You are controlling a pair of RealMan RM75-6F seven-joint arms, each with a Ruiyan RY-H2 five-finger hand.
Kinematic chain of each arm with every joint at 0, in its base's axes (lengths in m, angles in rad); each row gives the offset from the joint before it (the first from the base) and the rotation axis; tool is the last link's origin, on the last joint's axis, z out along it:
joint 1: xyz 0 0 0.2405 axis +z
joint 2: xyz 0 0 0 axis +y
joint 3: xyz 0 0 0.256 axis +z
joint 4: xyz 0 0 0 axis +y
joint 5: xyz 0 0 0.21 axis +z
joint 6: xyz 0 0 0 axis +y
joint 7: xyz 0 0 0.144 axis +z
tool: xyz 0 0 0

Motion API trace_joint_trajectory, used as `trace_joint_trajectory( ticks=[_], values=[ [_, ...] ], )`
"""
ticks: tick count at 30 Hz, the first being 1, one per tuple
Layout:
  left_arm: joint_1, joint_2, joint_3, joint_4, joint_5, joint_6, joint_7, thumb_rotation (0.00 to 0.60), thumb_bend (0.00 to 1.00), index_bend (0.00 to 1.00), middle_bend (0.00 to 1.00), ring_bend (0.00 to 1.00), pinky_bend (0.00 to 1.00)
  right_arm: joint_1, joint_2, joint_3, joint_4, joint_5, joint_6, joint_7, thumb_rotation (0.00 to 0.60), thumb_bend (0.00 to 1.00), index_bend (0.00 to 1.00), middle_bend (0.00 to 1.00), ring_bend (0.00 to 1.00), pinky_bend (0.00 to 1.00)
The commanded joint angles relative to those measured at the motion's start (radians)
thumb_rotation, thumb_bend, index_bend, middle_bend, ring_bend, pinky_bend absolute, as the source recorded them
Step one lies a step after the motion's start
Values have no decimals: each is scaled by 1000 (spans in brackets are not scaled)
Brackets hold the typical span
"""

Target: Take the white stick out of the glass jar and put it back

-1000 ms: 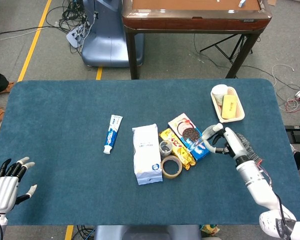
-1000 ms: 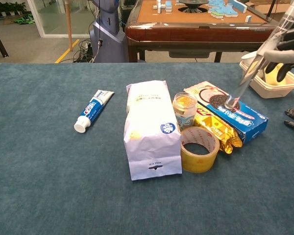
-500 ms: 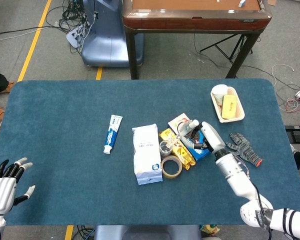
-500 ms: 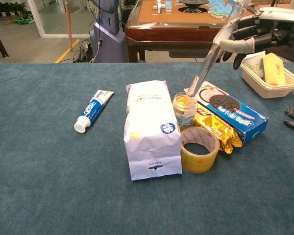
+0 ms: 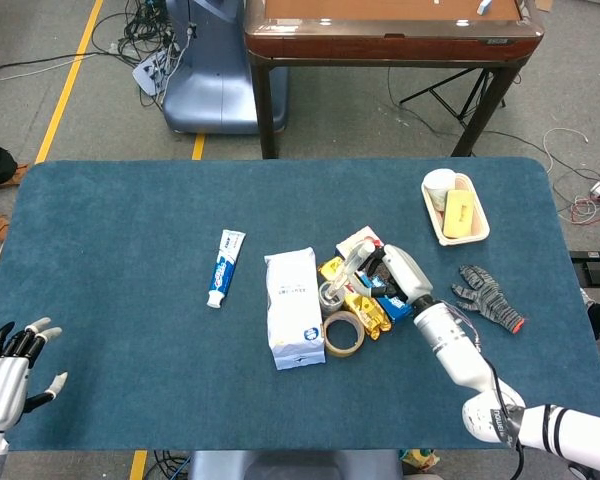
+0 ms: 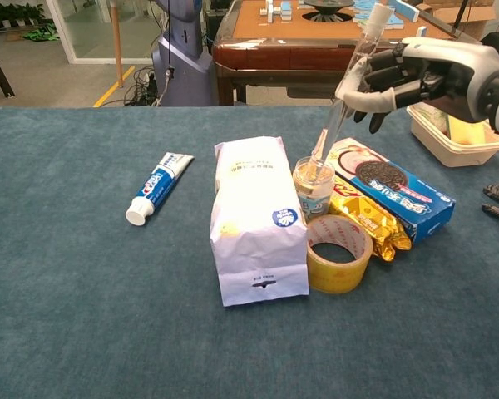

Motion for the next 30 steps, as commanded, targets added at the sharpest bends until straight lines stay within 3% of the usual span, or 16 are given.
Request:
trace_joint_trajectory(
  ticks=[1,8,18,27,30],
  values=[
    [1,0,0,1,0,0,-2,600,272,252,169,211,47,13,-15,-10,23,-11,-8,-13,600,517,640,467,382,395],
    [6,-1,1,9,-6,1,-10,600,272,252,169,211,47,39,-59,-38,81,-16,-18,-76,600,437,568,382,278,316],
    [10,0,2,14,-5,3,-16,600,272,252,169,211,47,58,-90,-73,120,-8,-44,-135,600,406,500,336,224,270],
    [11,1,2,13,-6,1,-15,600,272,252,169,211,47,53,-56,-93,104,-16,-55,-149,600,309,246,215,139,203],
    [11,1,1,13,-7,2,-17,600,272,252,169,211,47,32,-35,-100,87,-35,-15,-161,600,306,204,178,118,192]
  ],
)
